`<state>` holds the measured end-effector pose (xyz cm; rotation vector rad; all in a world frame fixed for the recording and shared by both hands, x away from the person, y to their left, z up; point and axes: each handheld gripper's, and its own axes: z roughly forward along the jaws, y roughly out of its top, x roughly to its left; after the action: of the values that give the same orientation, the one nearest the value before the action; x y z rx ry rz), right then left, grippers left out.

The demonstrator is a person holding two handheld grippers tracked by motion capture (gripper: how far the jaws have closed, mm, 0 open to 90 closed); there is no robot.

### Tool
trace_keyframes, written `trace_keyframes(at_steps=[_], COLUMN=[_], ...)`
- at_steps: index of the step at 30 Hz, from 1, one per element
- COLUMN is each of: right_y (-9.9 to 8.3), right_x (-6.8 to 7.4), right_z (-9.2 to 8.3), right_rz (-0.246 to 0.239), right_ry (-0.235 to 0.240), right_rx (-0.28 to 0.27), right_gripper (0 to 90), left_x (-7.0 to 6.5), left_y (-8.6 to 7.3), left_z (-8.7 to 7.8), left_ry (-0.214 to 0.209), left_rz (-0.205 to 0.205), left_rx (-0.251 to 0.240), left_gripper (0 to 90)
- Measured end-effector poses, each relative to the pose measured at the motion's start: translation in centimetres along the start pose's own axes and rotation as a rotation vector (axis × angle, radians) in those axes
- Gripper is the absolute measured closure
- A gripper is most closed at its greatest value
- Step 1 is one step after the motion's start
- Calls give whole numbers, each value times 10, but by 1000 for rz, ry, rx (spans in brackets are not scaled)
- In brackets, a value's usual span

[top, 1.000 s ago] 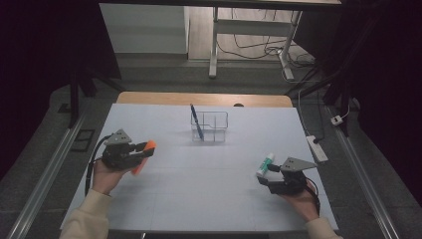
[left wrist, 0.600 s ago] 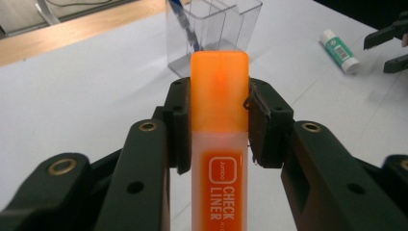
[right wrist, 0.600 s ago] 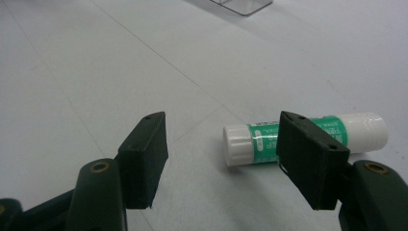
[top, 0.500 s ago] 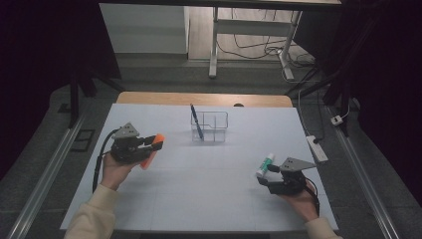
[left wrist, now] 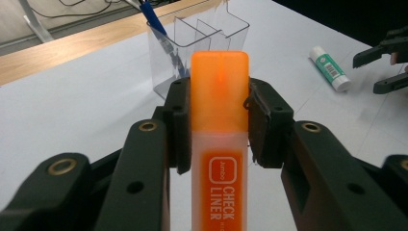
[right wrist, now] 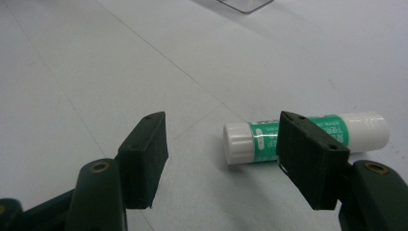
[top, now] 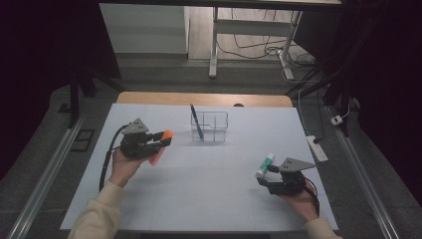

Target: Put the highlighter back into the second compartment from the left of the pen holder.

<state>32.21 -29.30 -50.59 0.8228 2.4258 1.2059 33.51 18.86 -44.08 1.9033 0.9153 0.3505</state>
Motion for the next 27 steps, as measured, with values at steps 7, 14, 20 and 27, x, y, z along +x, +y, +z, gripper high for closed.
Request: trace_keyframes(at_steps=[7,14,20,27], right_y=[0,0,0,0], right_x=[0,0,-1,-2], right_z=[0,-1,-1,-2], right_rz=[-2,4,3,3], right_ry=[-7,-12,-6,-5], right_rx=[6,-2,-5,-12], right_gripper=[345,345,345,345], left_x=[0,1,1,1], left_y=[1,6,17,29], left_z=[8,15,26,36], left_ry=[-13,-39,-62,-68], left_rz=[-3,-16,-35,-26], left_rx=[2,-20,-40,-45], left_gripper=[648,648,648,647])
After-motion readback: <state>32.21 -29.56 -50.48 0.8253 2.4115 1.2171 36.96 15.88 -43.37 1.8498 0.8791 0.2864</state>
